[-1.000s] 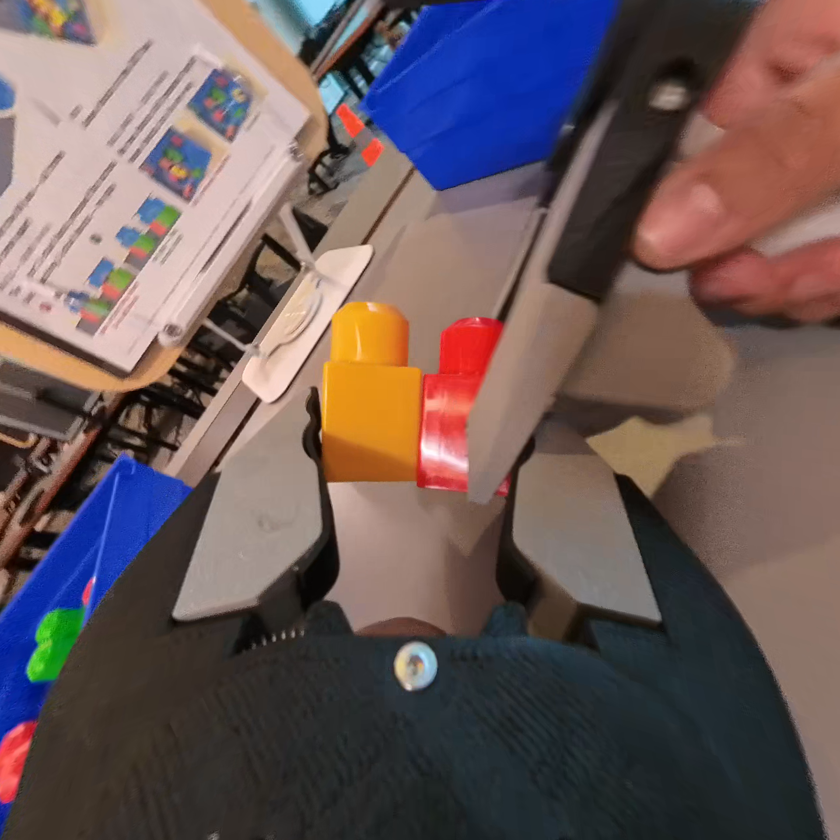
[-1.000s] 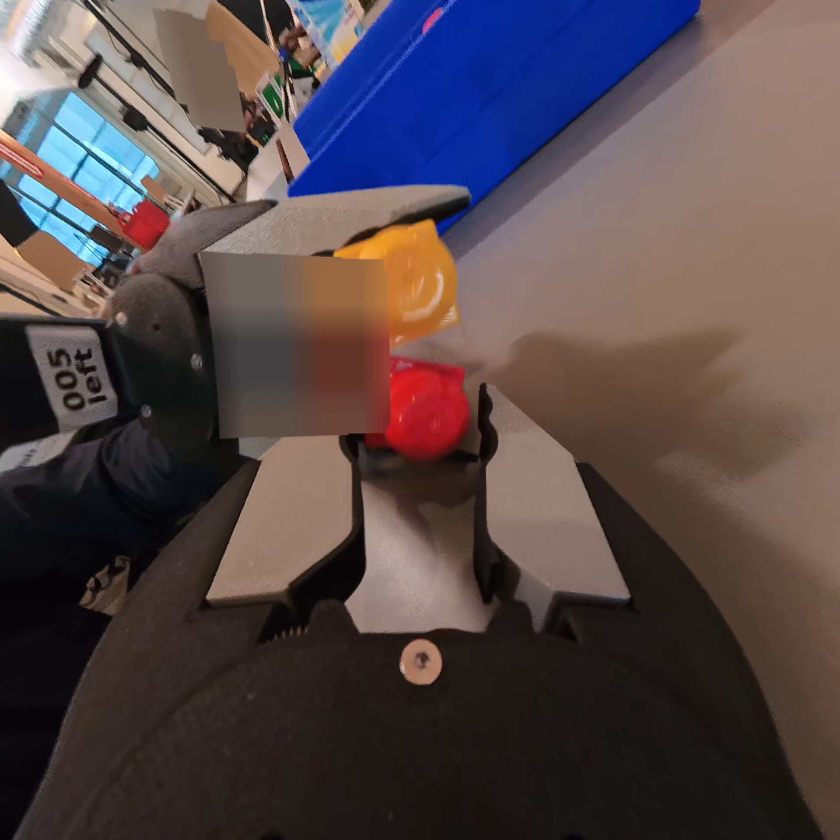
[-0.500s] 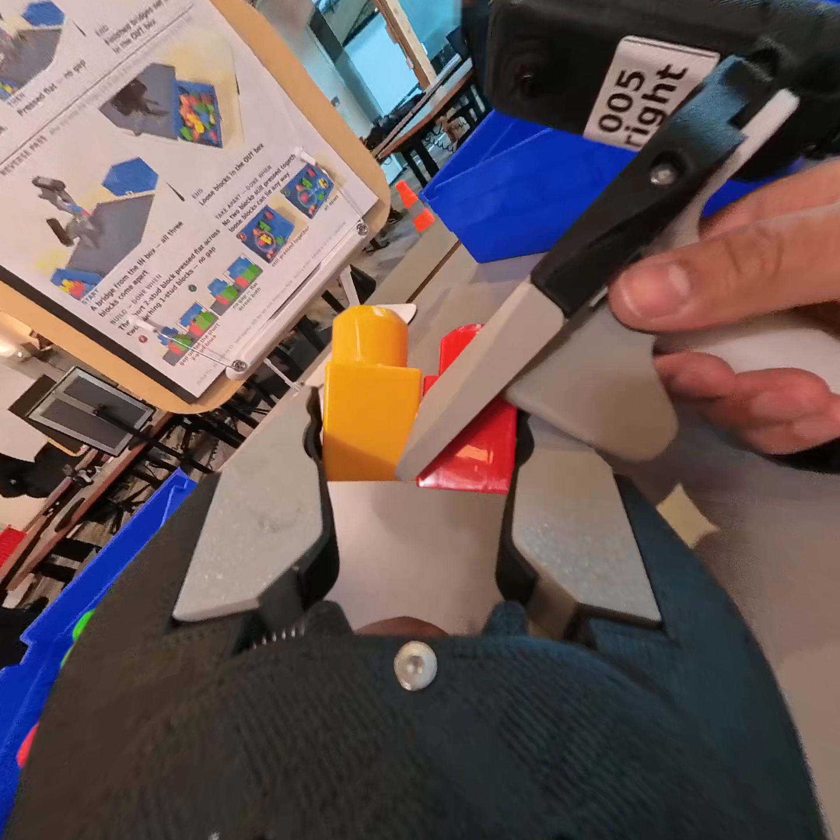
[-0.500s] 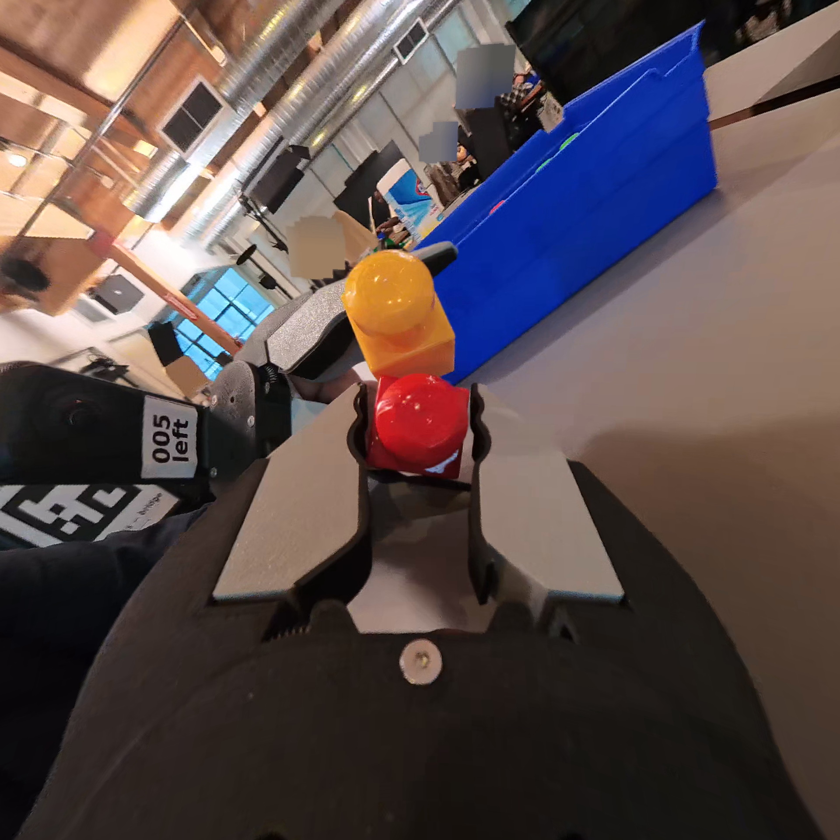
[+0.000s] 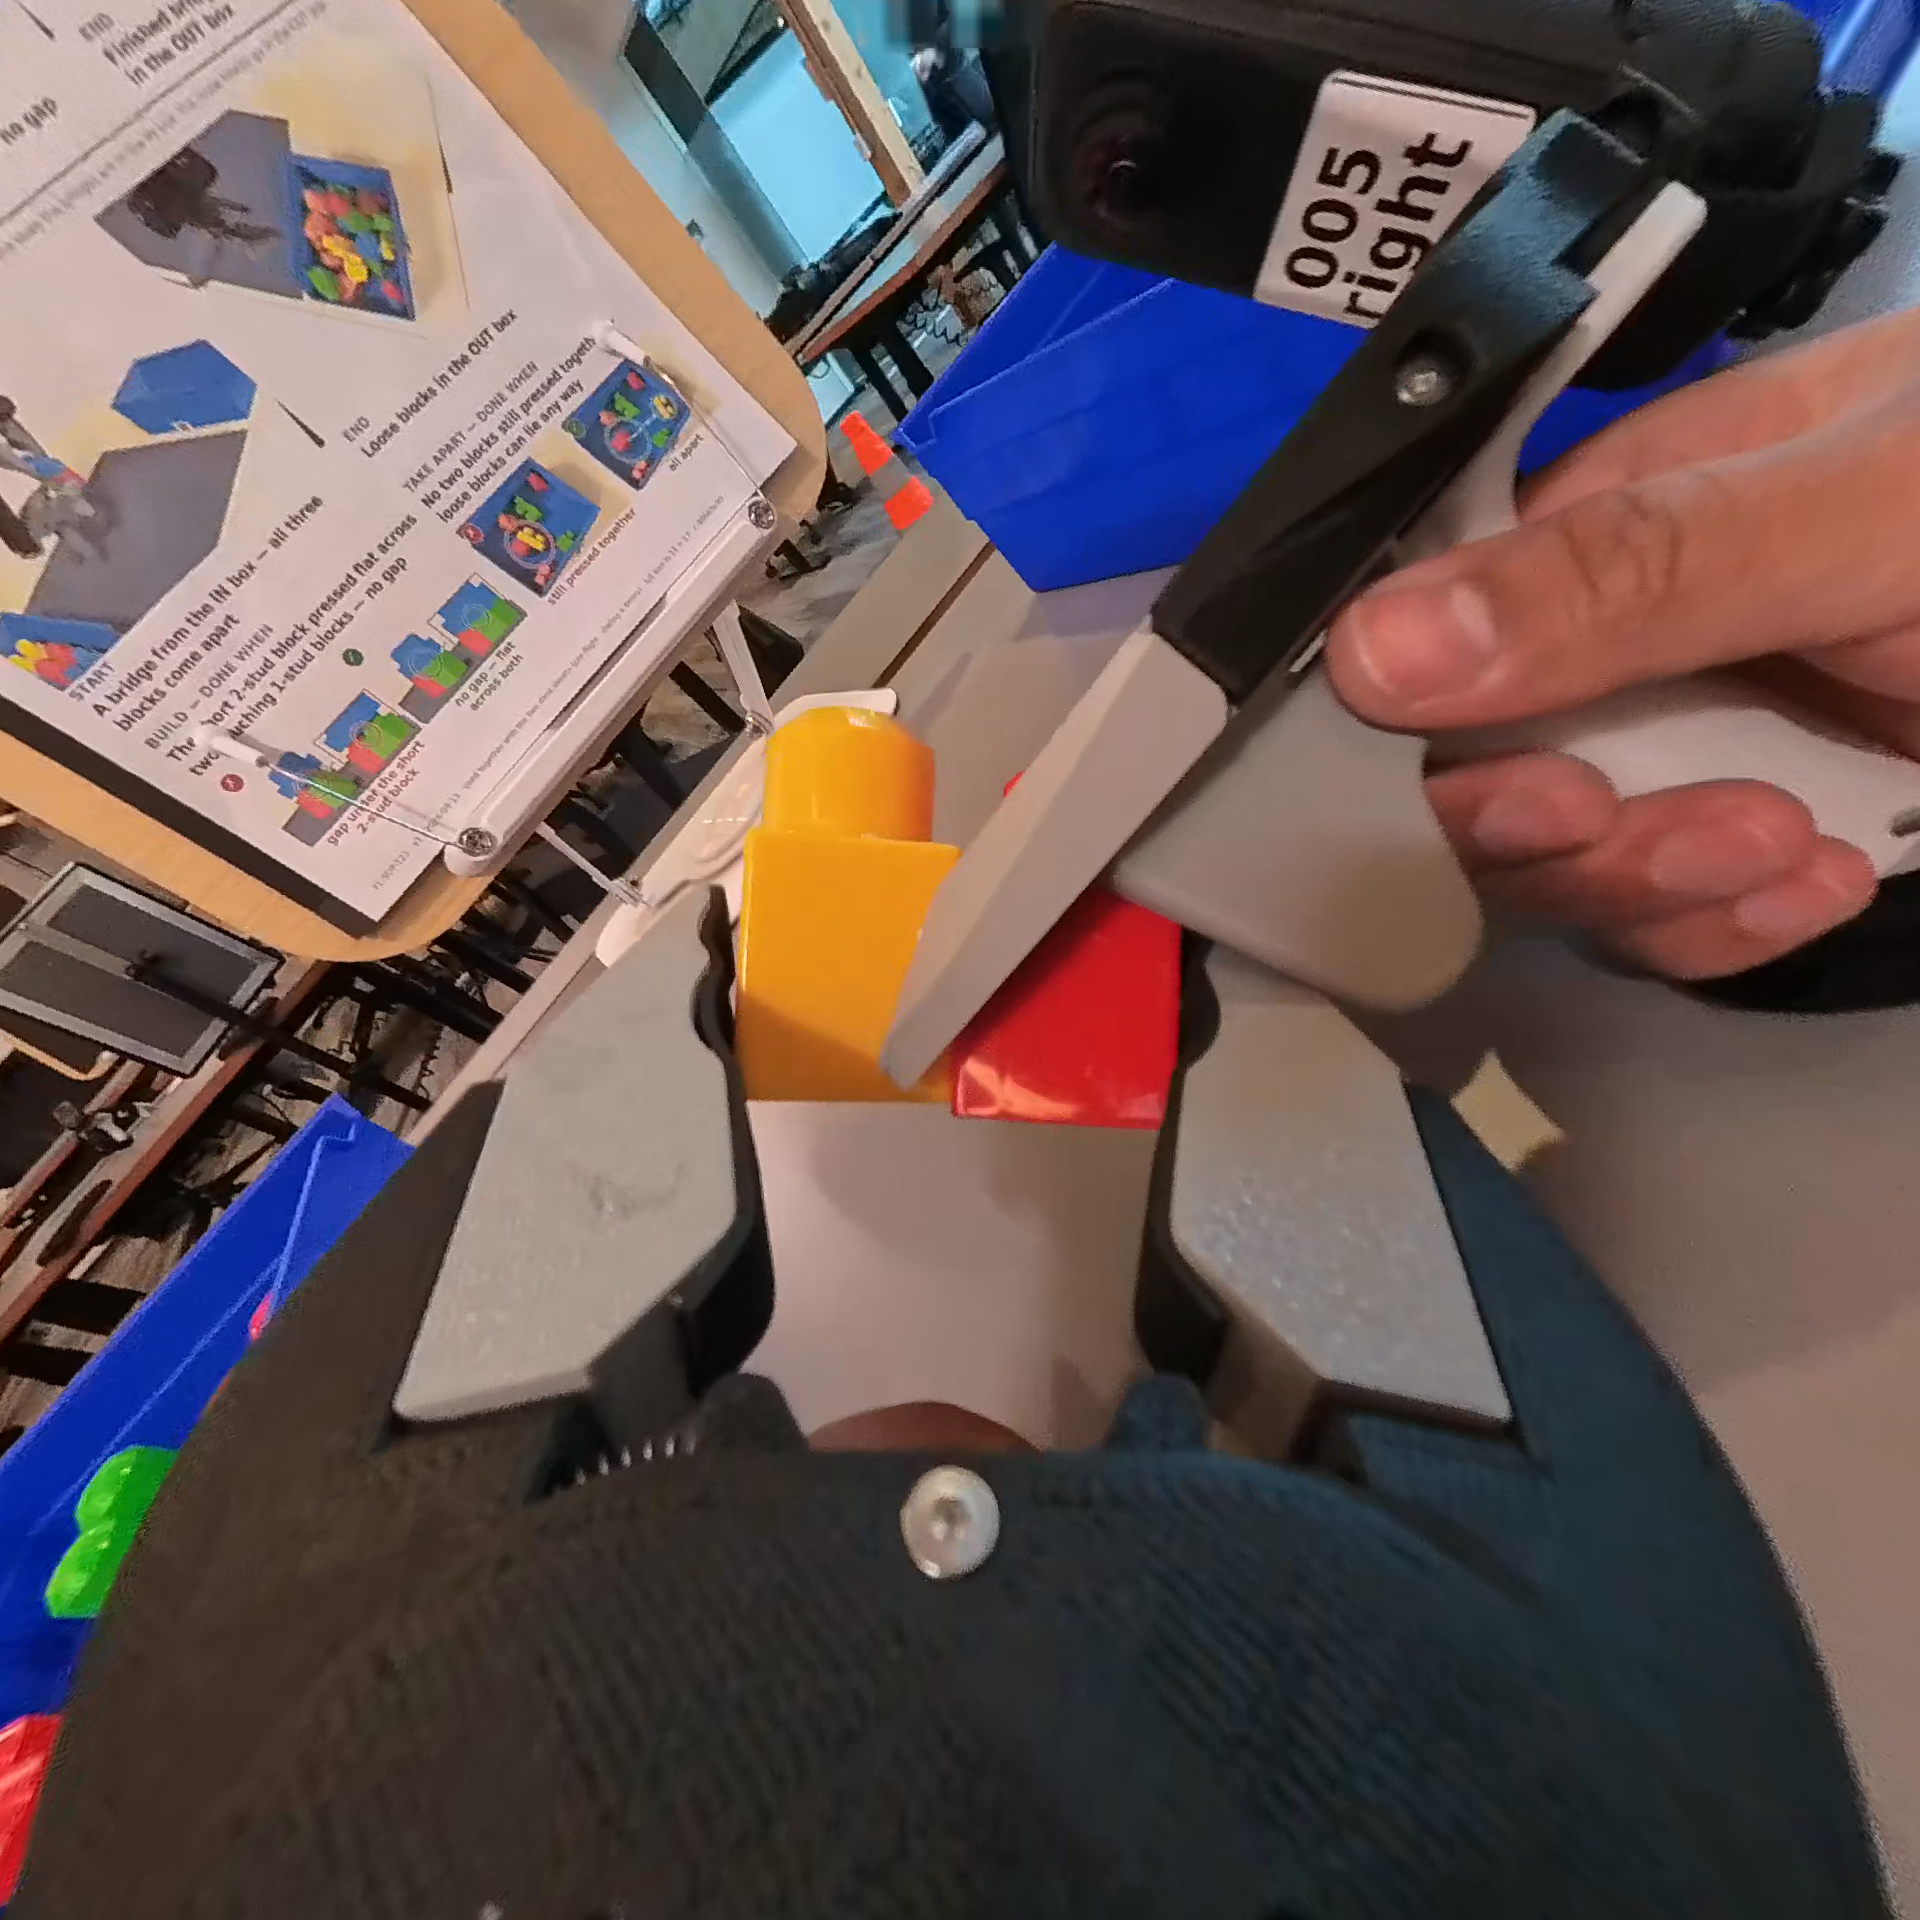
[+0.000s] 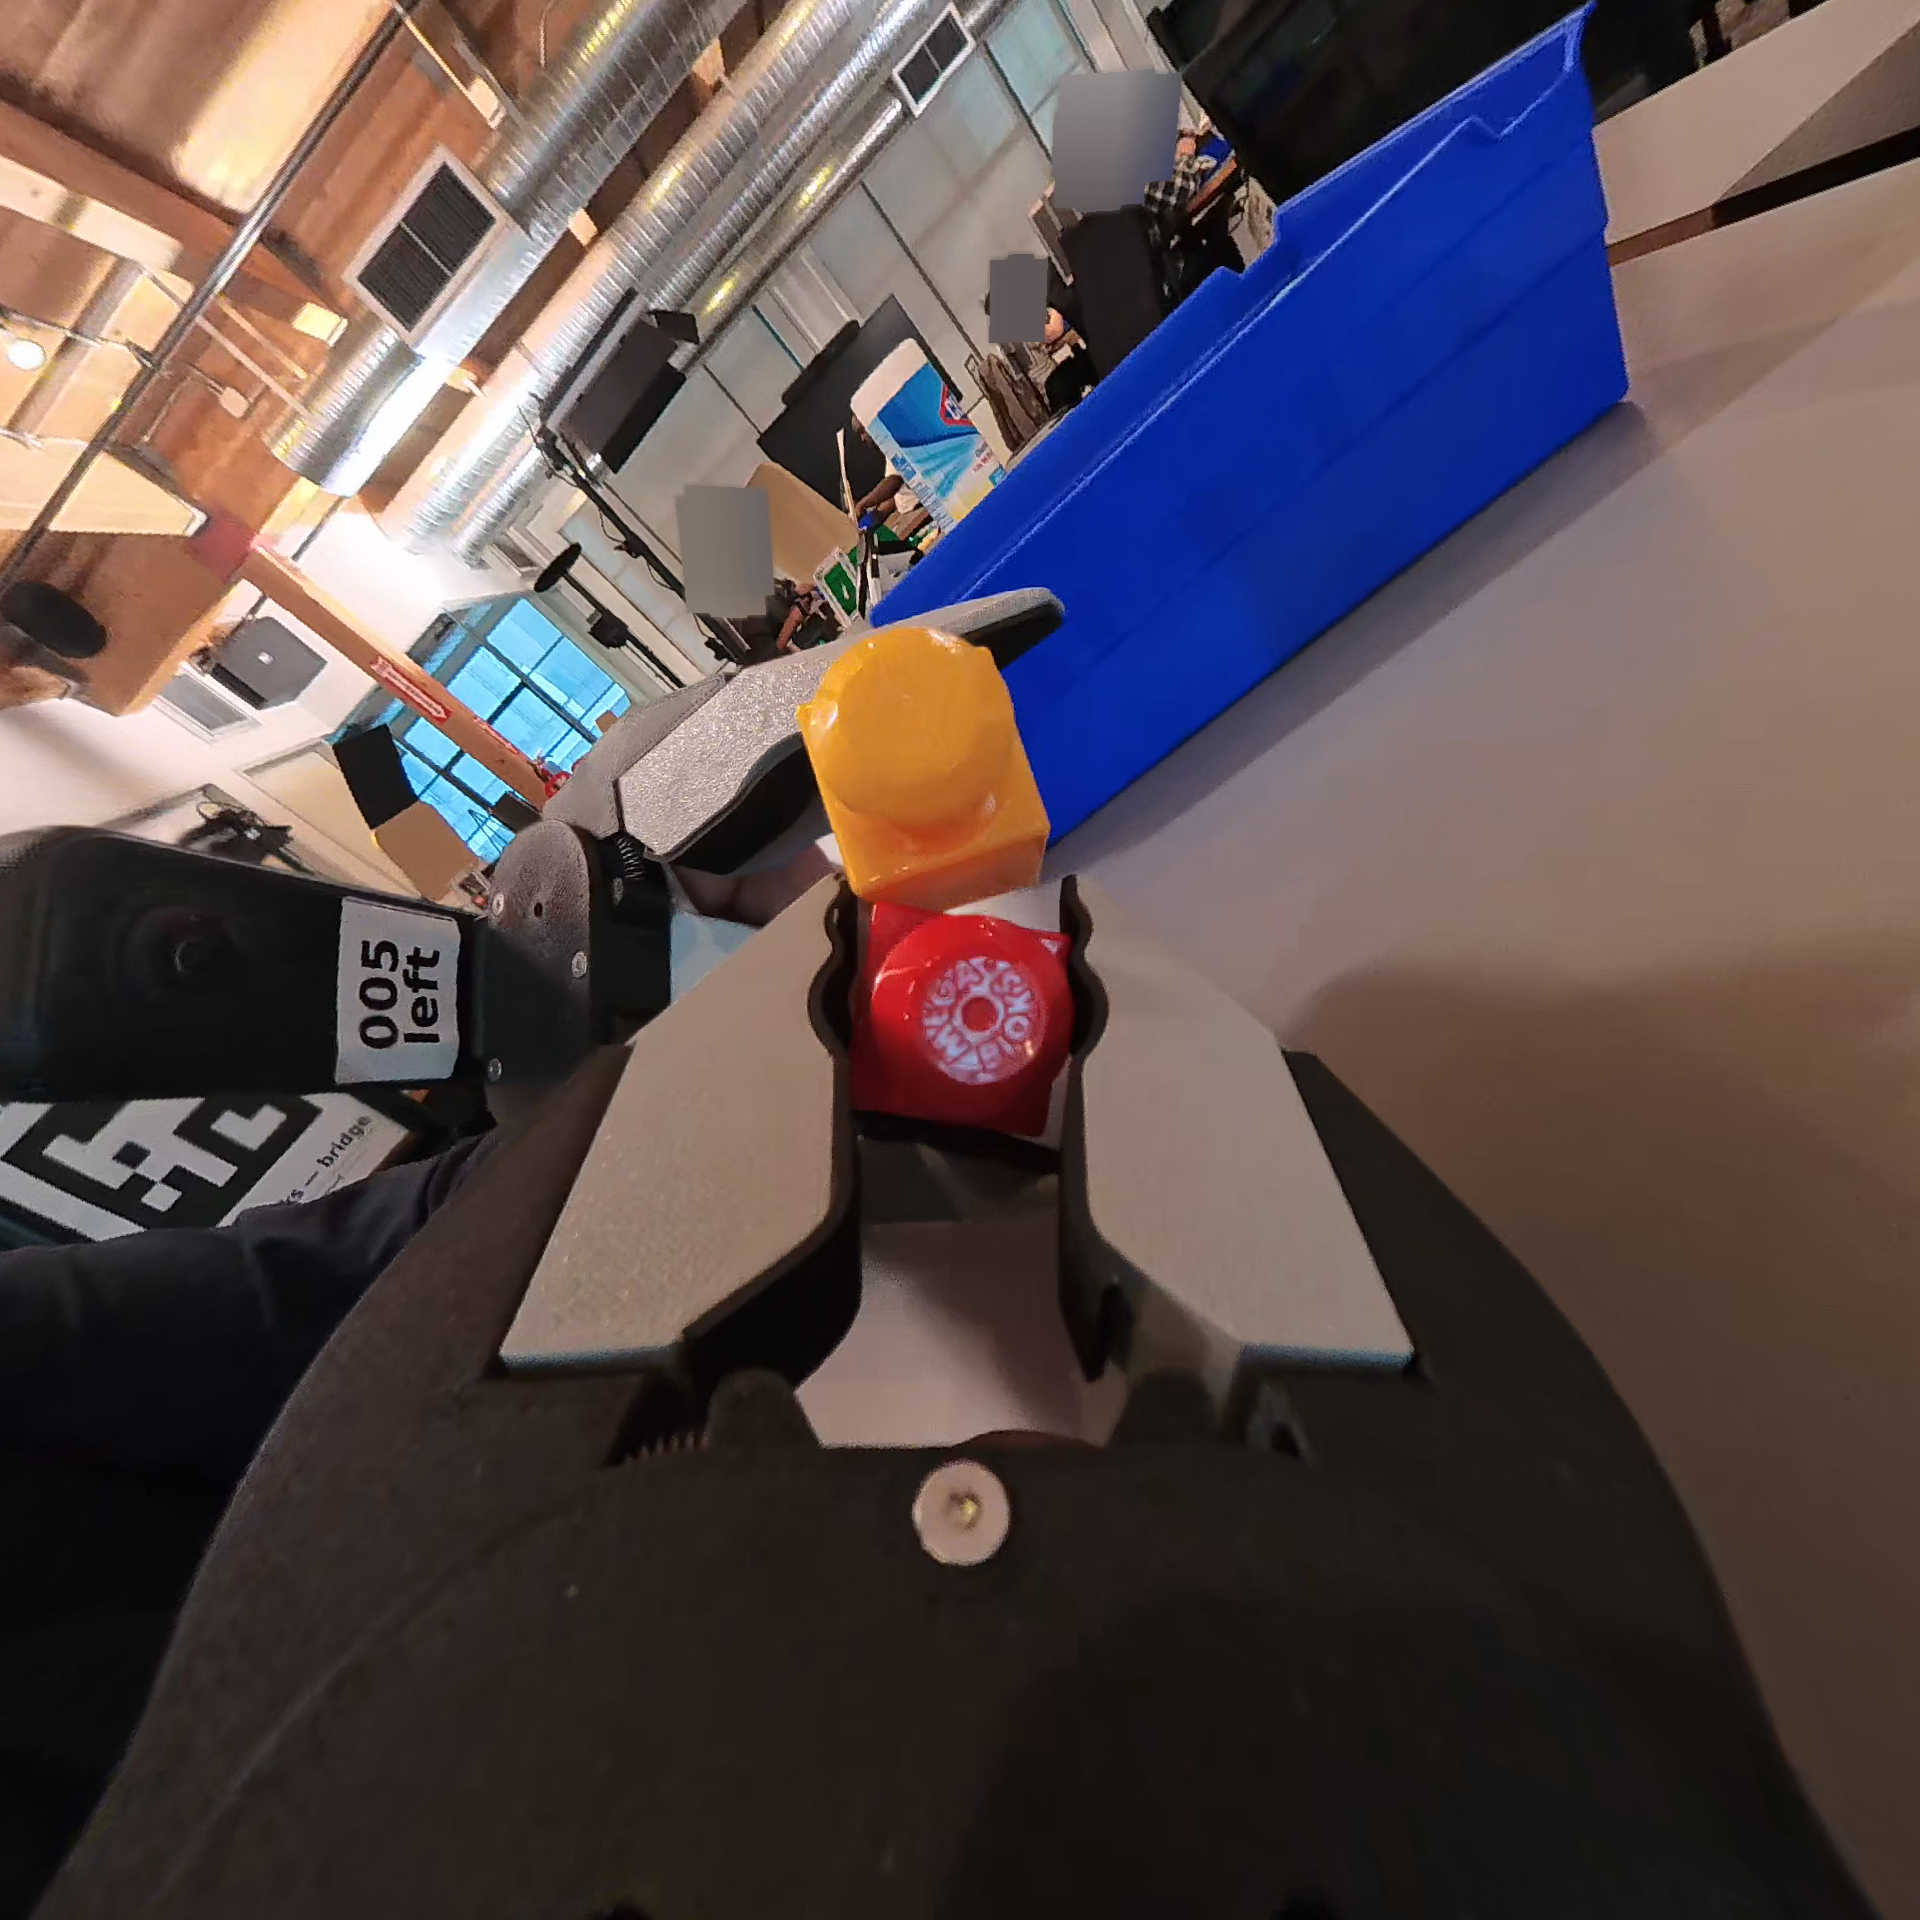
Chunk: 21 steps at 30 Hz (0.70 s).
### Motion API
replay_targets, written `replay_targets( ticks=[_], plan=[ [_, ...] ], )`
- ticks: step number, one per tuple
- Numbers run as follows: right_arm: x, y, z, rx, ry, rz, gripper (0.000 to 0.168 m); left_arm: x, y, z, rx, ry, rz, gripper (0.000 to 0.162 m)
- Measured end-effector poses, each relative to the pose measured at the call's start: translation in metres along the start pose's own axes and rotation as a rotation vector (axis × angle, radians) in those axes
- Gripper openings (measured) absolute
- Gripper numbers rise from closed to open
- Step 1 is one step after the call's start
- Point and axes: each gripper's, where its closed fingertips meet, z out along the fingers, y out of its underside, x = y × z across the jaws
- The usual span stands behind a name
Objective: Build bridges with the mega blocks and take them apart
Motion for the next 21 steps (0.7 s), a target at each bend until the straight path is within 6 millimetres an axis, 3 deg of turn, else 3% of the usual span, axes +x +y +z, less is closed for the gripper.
replay_targets(
  ticks=[13, 21],
  plan=[
    [-0.009, 0.000, -0.002, -0.077, 0.045, -0.229, 0.035, 0.008, -0.001, -0.002, 0.036, 0.086, -0.042, 0.086],
    [-0.003, 0.002, 0.001, -0.046, 0.048, -0.159, 0.035, 0.009, 0.006, 0.000, -0.013, 0.096, -0.034, 0.086]
  ],
)
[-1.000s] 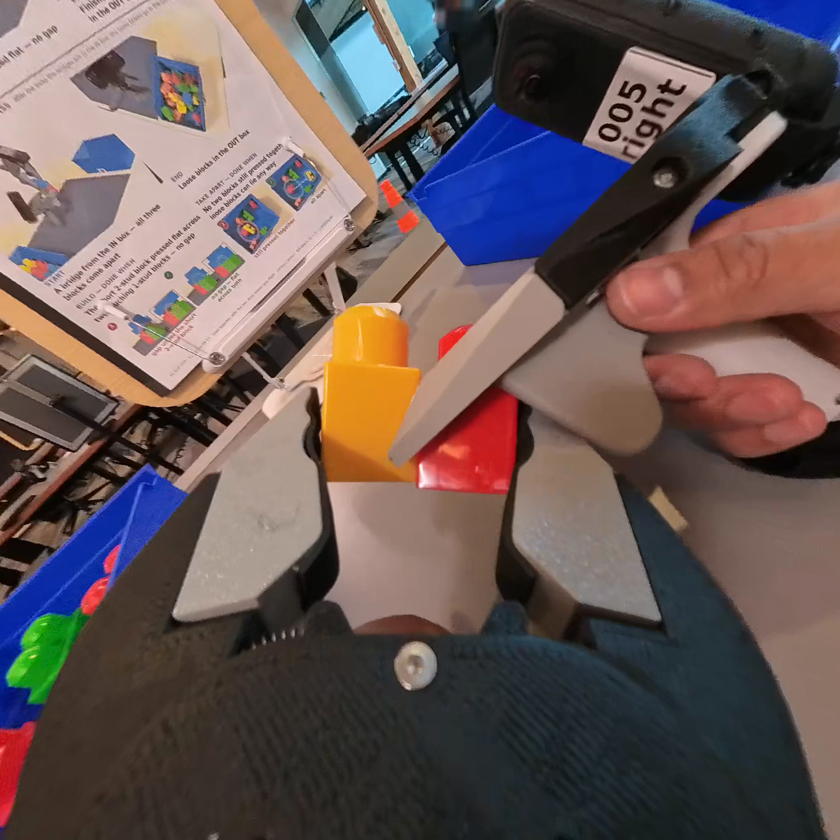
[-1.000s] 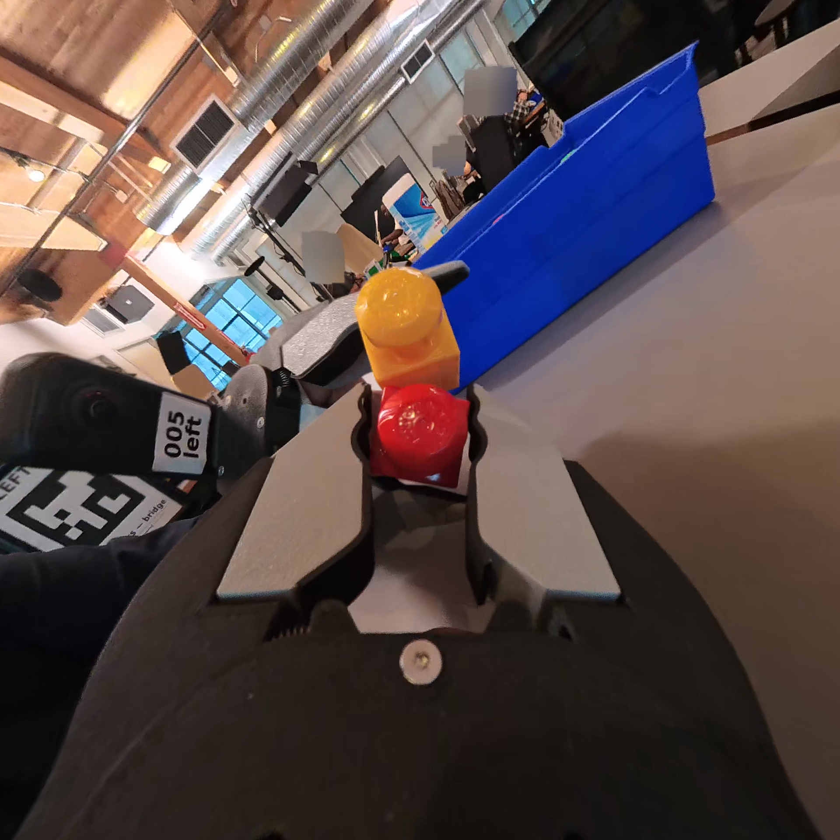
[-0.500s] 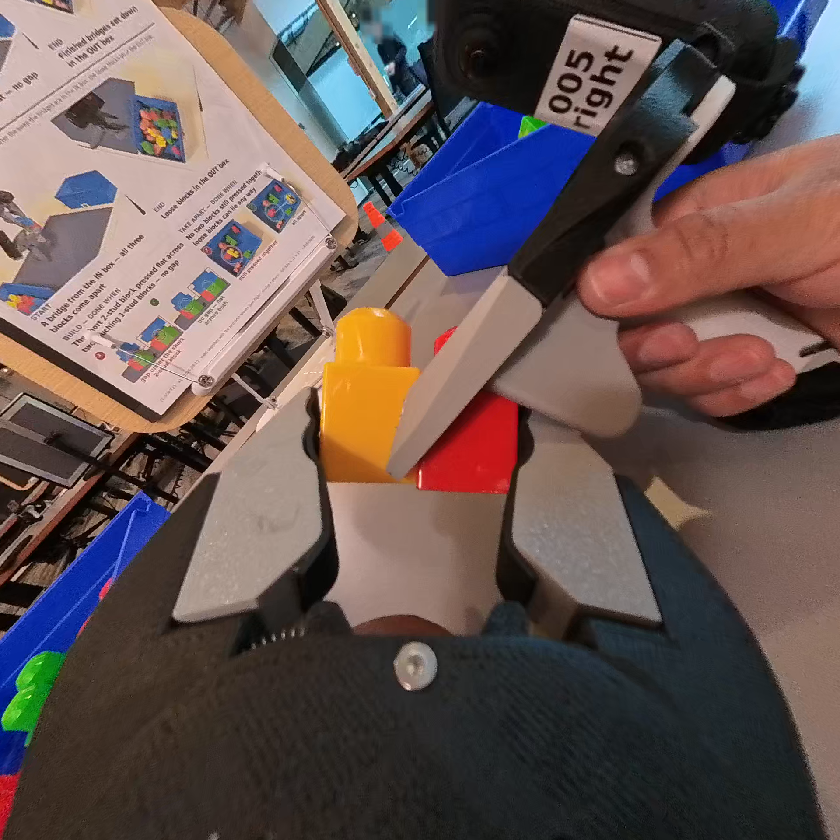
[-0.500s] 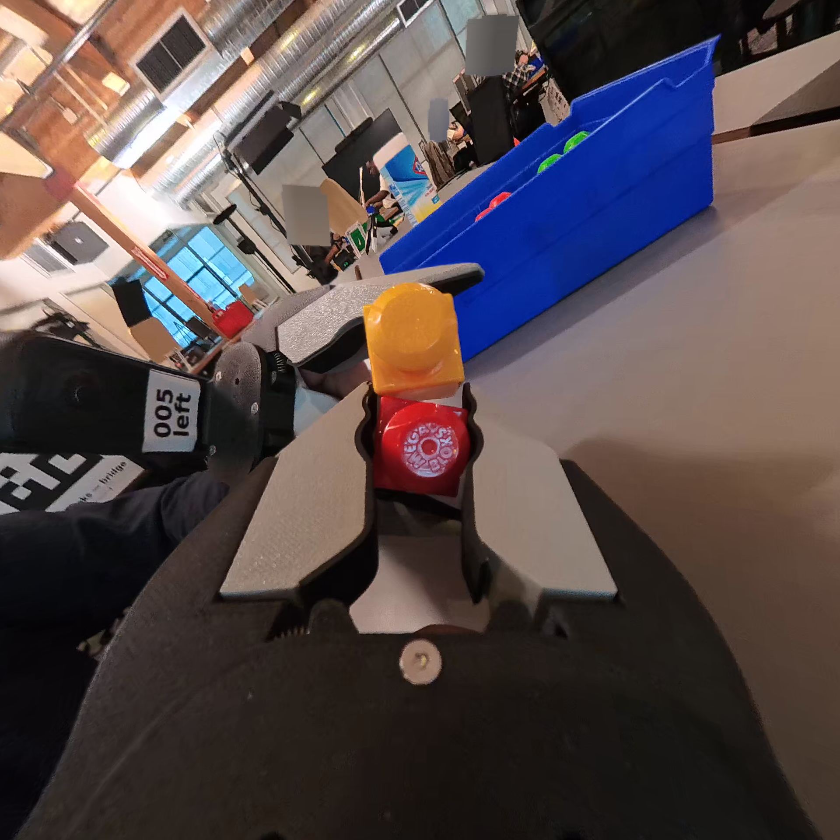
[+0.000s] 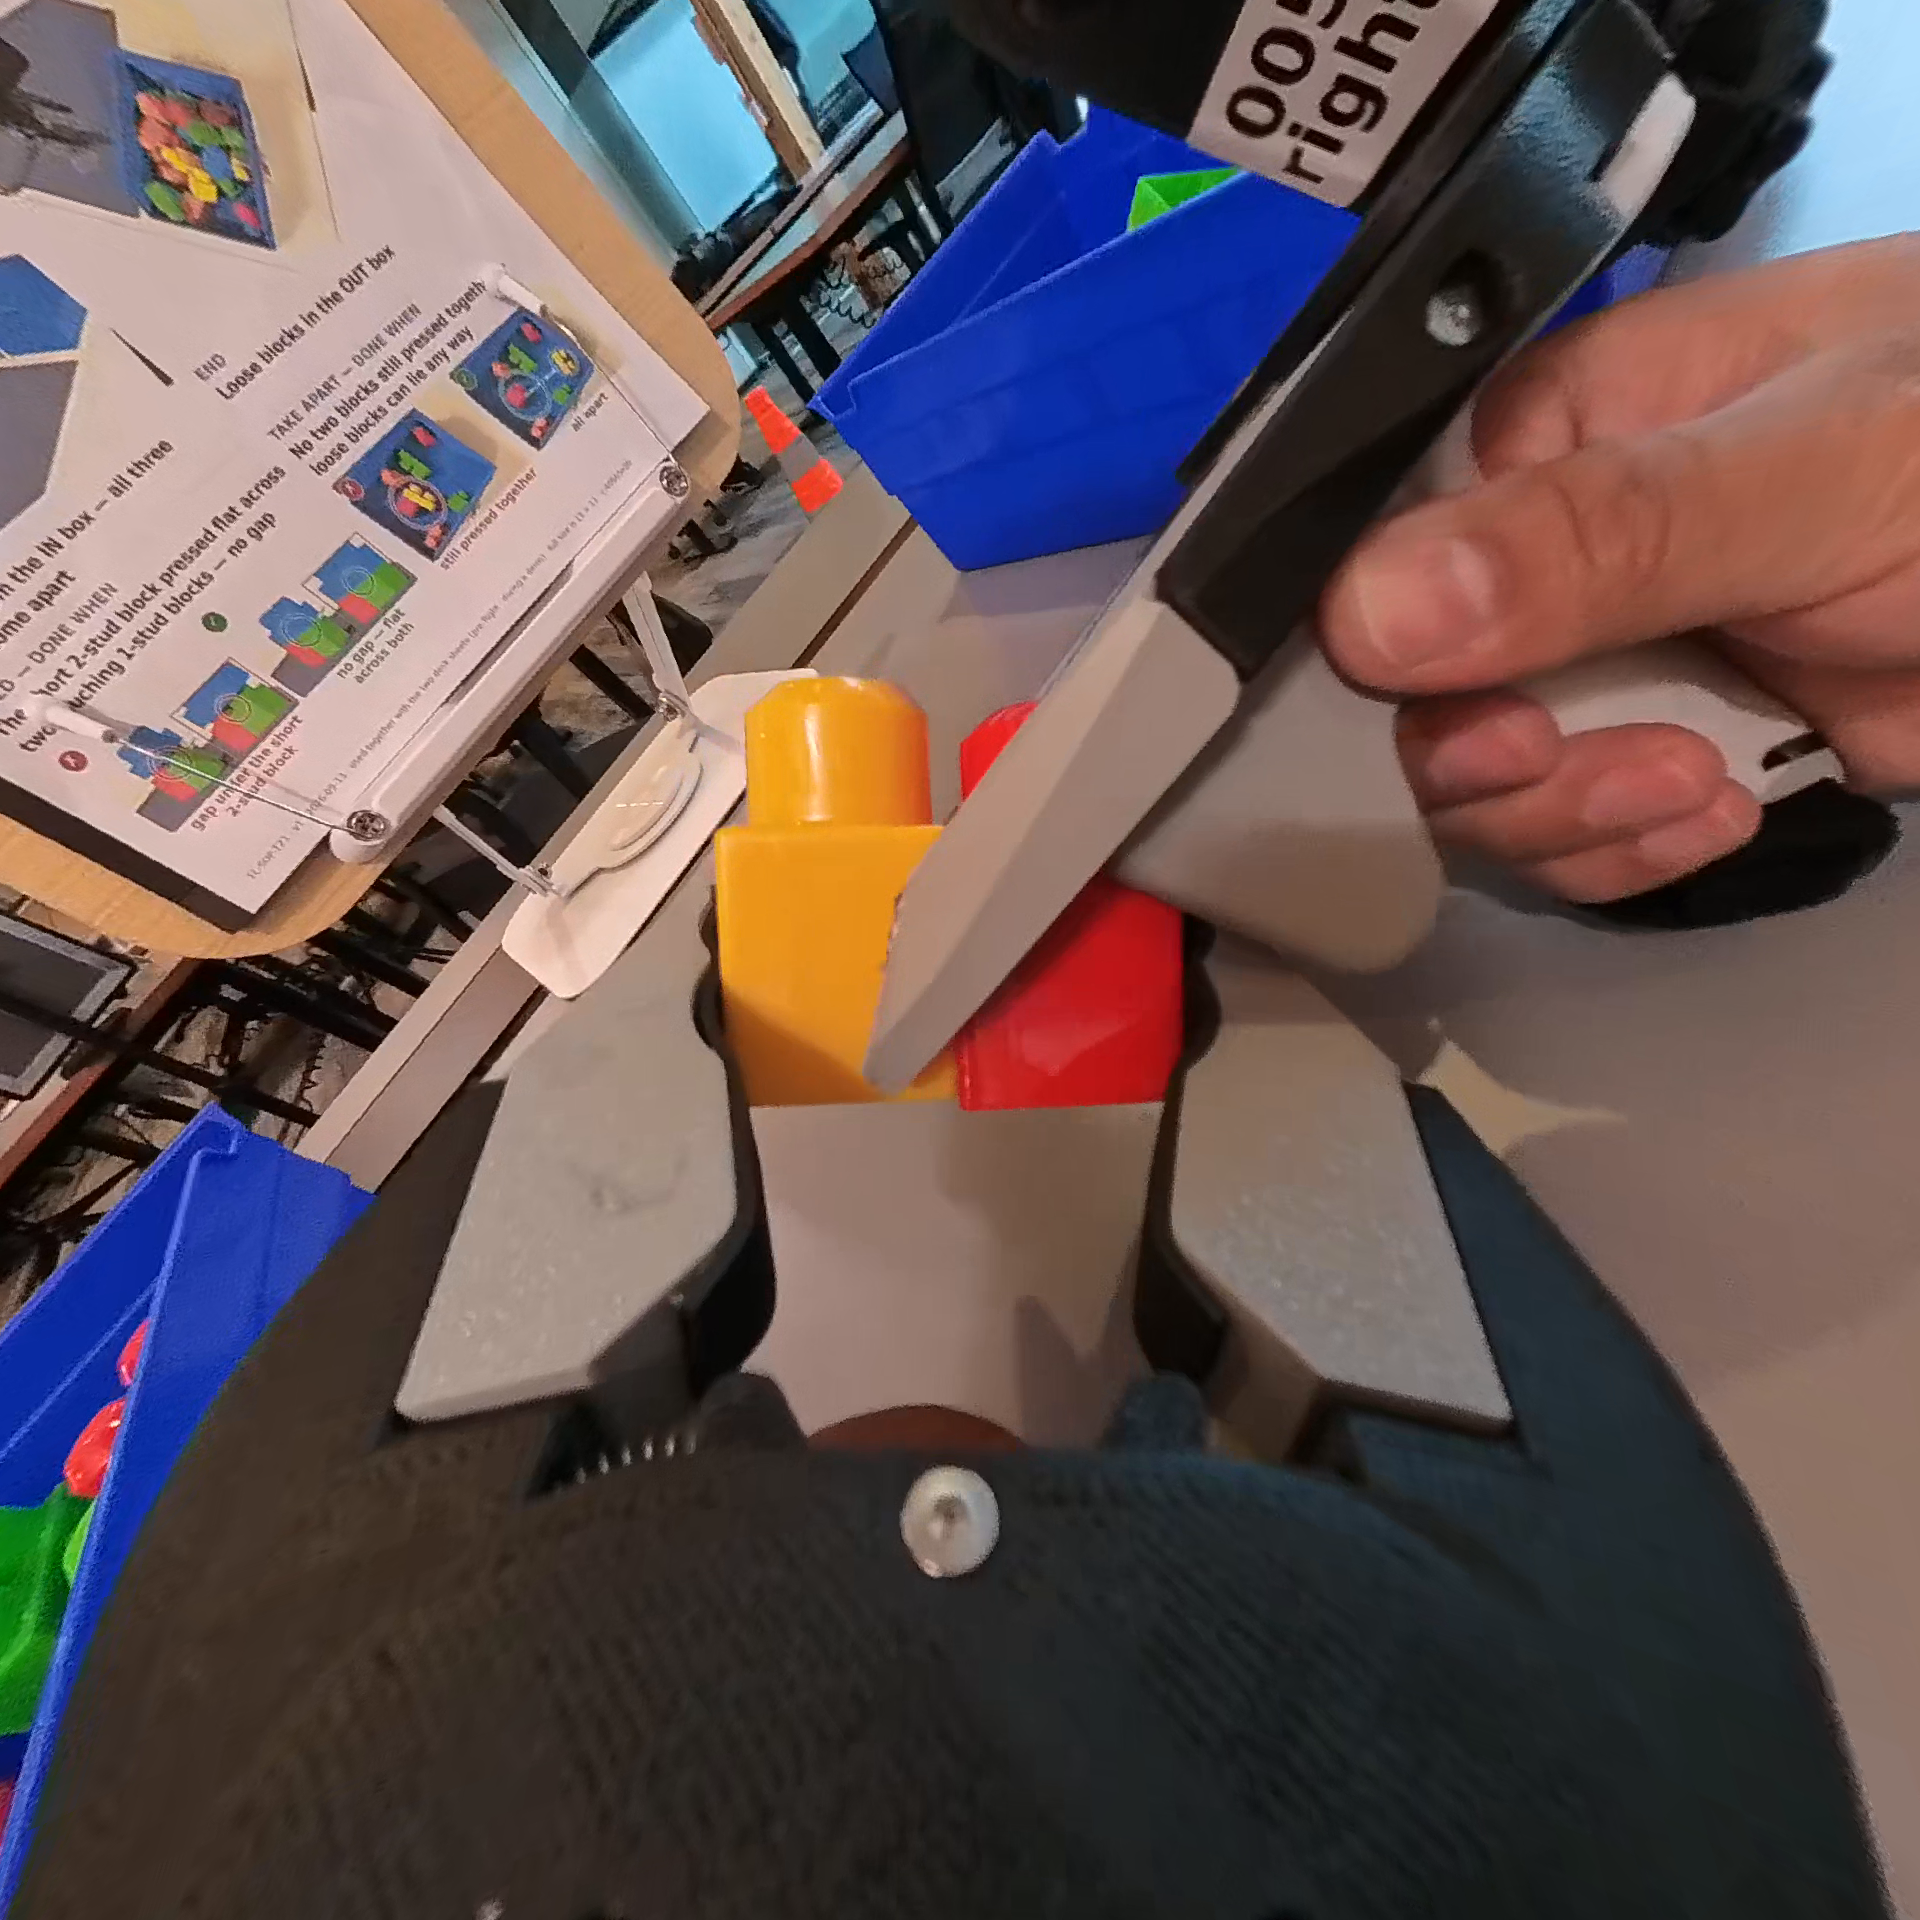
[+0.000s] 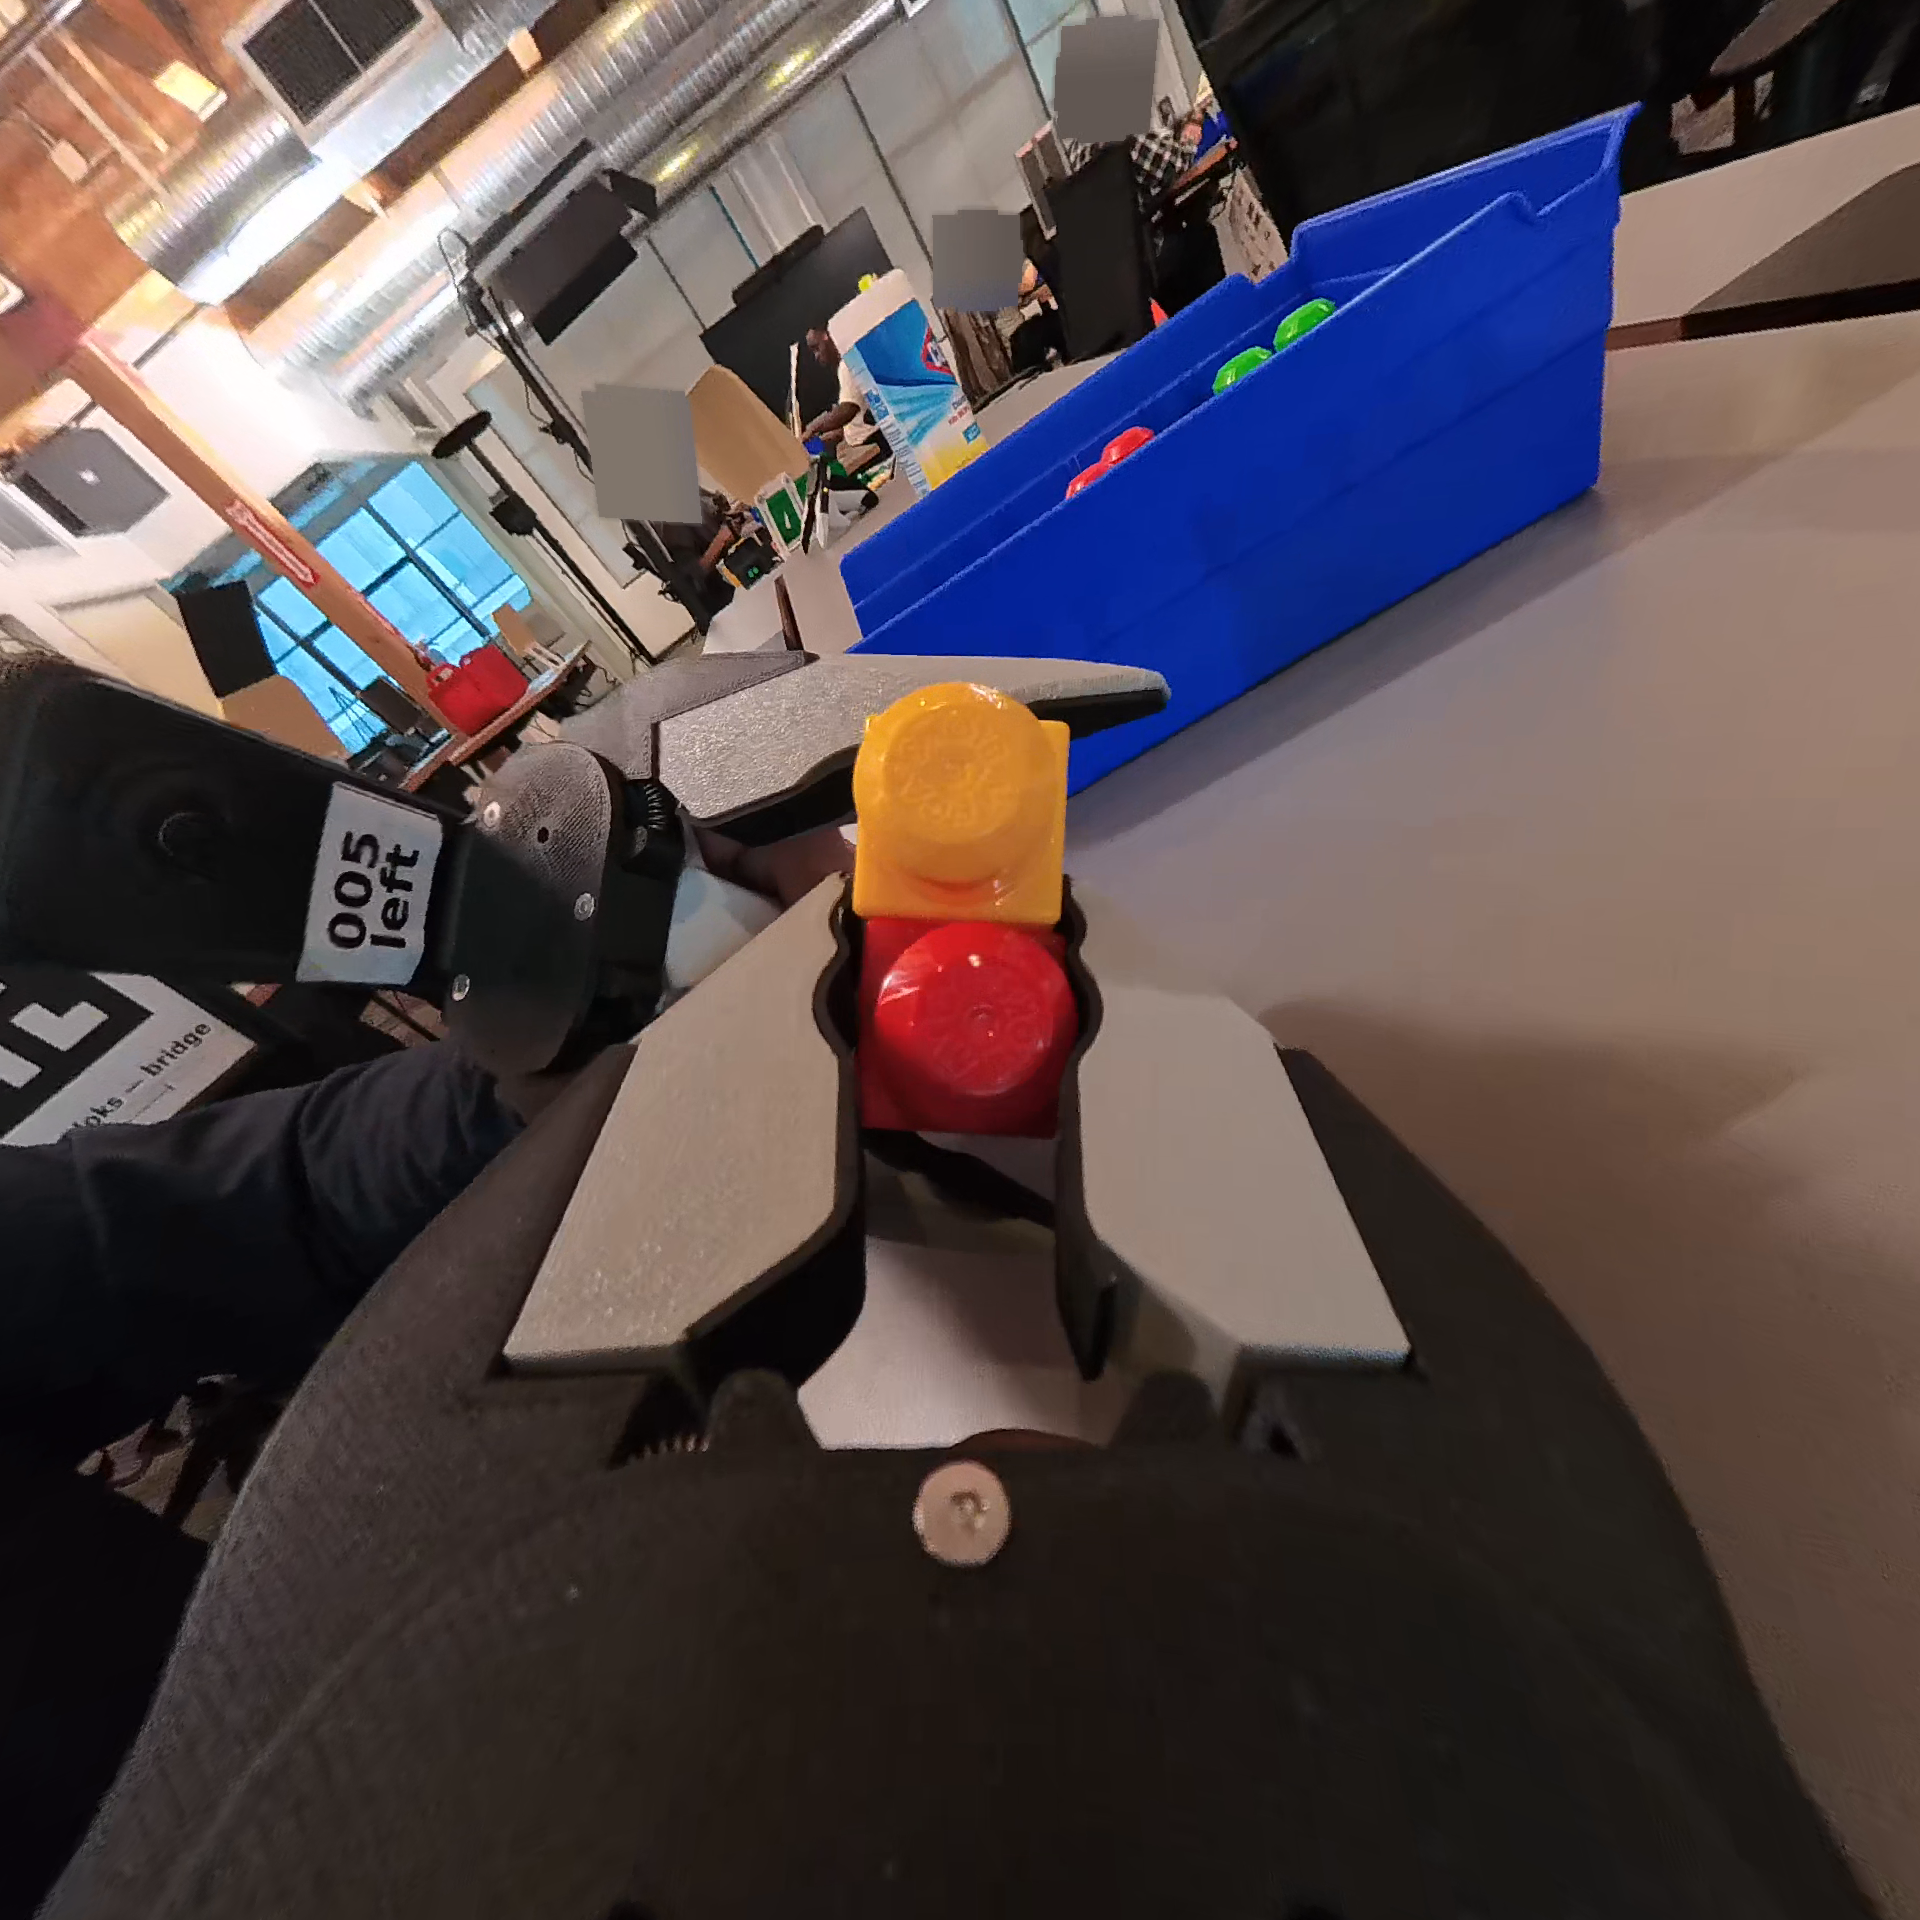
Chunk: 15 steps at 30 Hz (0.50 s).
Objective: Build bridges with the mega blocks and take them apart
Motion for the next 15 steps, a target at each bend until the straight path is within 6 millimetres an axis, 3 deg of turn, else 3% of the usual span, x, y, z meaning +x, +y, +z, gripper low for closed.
replay_targets(
  ticks=[15],
  plan=[
    [0.0000, 0.0012, -0.0032, -0.037, 0.032, -0.038, 0.034, 0.0046, -0.0048, 0.0002, 0.024, 0.002, 0.028, 0.086]
  ],
)
